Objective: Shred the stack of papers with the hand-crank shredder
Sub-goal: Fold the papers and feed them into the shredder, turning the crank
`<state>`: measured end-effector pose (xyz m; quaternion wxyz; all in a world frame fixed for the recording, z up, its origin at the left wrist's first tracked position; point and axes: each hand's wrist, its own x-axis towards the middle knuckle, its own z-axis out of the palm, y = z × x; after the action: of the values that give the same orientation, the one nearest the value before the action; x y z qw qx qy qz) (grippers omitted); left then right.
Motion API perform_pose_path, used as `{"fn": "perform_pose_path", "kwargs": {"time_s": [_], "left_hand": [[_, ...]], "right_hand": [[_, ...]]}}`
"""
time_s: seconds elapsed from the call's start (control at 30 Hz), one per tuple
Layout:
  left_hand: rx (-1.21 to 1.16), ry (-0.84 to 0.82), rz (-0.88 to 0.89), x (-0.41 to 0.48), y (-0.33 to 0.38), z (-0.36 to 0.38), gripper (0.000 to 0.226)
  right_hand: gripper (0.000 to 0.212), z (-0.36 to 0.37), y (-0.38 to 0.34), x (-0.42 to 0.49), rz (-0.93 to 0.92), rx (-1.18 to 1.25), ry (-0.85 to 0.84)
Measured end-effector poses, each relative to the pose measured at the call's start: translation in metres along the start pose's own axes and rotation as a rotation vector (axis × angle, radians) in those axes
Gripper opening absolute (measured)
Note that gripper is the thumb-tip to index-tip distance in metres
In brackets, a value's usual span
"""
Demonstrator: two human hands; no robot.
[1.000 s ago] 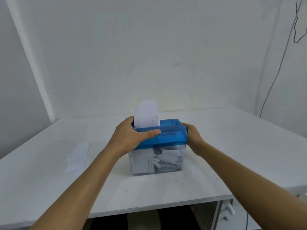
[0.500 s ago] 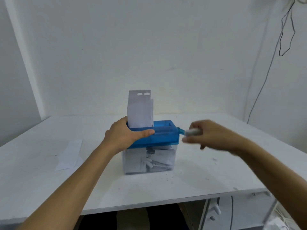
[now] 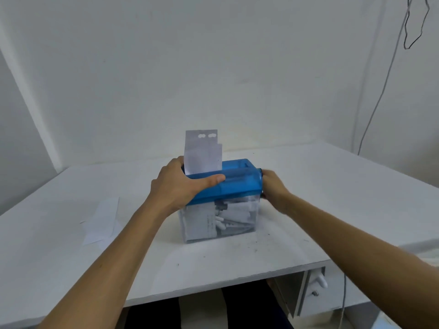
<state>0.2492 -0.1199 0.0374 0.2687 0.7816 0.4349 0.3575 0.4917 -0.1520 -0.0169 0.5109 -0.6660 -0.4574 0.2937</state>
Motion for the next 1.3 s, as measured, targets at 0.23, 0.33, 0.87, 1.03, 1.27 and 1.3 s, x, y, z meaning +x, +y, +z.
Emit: {"fn": "perform_pose_path", "kwargs": {"time_s": [0.23, 0.33, 0.87, 1.03, 1.27, 1.3], "left_hand": [[0.058, 0.003, -0.016, -0.002, 0.004, 0.000, 0.115], [0.058, -0.004, -0.033, -0.003, 0.006, -0.002, 0.118], [0.047, -0.024, -0.051, 0.001, 0.004, -0.004, 0.123], [0.079, 0.005, -0.028, 0.002, 0.003, -0.003, 0.099], [0.093, -0.004, -0.023, 0.003, 0.002, -0.002, 0.087], [0.082, -0.013, -0.020, 0.003, 0.002, -0.002, 0.087]], "right_hand": [[0.049, -0.015, -0.006, -0.083, 0.015, -0.114, 0.064], [0.043, -0.054, -0.041, -0.104, -0.111, -0.319, -0.122], [0.018, -0.015, -0.025, 0.015, -0.171, -0.049, -0.015], [0.039, -0.012, 0.012, -0.034, -0.093, -0.216, -0.068], [0.044, -0.071, -0.042, -0.096, -0.210, -0.285, -0.322], [0.039, -0.081, -0.053, -0.097, -0.259, -0.400, -0.344]]}}
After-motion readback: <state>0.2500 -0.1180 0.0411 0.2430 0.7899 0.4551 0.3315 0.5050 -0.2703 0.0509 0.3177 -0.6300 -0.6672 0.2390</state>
